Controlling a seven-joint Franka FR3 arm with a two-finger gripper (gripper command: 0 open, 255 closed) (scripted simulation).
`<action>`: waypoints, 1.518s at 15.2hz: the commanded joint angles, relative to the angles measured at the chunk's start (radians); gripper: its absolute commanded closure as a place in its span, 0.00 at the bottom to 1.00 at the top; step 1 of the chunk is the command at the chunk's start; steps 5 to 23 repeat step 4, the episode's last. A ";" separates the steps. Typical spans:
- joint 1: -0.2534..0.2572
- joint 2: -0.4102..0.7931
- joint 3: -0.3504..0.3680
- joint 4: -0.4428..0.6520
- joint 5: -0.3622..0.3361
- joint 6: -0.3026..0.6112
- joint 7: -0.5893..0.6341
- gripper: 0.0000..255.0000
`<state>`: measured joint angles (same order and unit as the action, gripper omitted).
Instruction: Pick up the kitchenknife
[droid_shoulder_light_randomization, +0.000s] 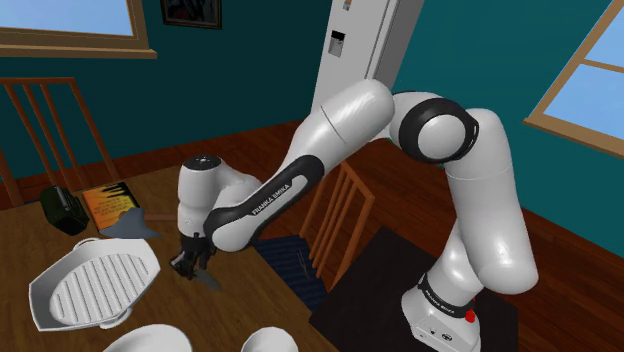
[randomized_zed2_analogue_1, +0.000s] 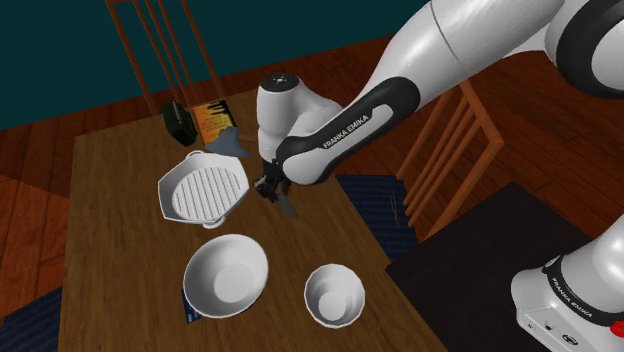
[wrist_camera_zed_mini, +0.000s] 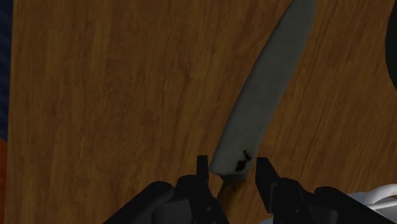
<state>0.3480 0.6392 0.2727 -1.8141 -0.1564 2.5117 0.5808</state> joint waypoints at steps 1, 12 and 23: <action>-0.004 -0.020 0.005 -0.004 0.005 -0.017 -0.002 1.00; -0.006 -0.031 0.008 -0.004 0.009 -0.027 -0.004 1.00; -0.006 -0.031 0.008 -0.004 0.009 -0.027 -0.004 1.00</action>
